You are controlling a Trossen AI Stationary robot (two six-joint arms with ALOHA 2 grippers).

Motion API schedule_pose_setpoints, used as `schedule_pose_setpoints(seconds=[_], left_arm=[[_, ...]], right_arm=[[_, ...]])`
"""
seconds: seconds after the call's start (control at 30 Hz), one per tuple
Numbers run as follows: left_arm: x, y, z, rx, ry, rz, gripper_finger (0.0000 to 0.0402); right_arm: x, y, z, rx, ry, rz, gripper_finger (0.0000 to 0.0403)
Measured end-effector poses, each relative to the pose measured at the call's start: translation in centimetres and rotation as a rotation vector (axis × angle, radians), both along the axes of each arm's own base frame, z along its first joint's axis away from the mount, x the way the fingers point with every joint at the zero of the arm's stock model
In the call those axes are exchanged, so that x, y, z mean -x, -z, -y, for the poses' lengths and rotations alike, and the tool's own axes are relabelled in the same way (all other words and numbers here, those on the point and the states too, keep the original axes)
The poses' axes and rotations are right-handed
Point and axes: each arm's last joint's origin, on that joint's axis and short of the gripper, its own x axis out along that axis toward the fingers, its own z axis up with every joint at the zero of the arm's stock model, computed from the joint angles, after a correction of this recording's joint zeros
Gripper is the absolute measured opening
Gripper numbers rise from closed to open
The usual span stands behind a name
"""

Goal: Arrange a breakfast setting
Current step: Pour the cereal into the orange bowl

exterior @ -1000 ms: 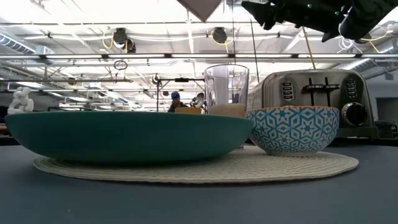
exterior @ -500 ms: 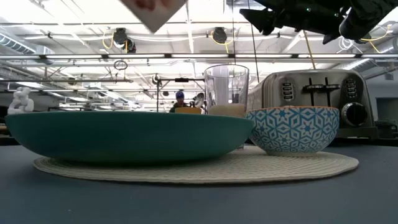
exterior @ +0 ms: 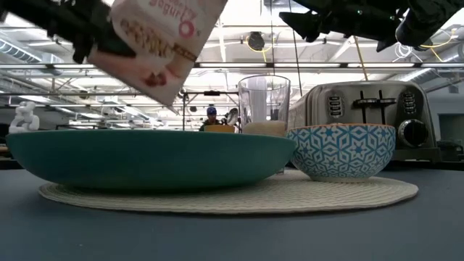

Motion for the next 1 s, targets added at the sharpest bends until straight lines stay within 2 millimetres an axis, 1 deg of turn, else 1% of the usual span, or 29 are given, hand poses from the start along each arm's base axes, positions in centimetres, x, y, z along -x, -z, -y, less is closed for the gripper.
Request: schedule_pose_setpoints(seconds=[0.1,0.2,0.37,0.63,0.73,0.87,1.0], left_arm=[[-0.1,1.9,0.0,-0.045,0.008,0.04,0.0198],[0.0,3.2,-0.1,-0.088,-0.009,0.104,0.0198],[0.5,5.2,-0.1,-0.093,-0.02,0.105,0.0198],[1.3,6.3,-0.4,-0.102,-0.049,0.125,0.0198],[2.0,6.6,-0.4,-0.154,-0.044,0.157,0.0198],[2.6,8.7,-0.7,-0.151,-0.093,0.21,0.0198],[3.0,8.7,-0.7,-0.155,-0.1,0.213,0.0198]], right_arm=[[0.0,0.0,0.0,0.0,0.0,0.0,0.0393],[0.0,0.0,0.0,0.0,-0.001,-0.001,0.0393],[0.0,0.0,0.0,0.0,-0.001,-0.001,0.0393],[0.0,0.0,0.0,0.0,-0.001,-0.001,0.0393],[0.0,0.0,0.0,0.0,-0.001,-0.001,0.0393],[0.0,0.1,0.0,-0.002,-0.001,-0.008,0.0393],[0.0,0.2,0.0,-0.007,-0.002,-0.02,0.0393]])
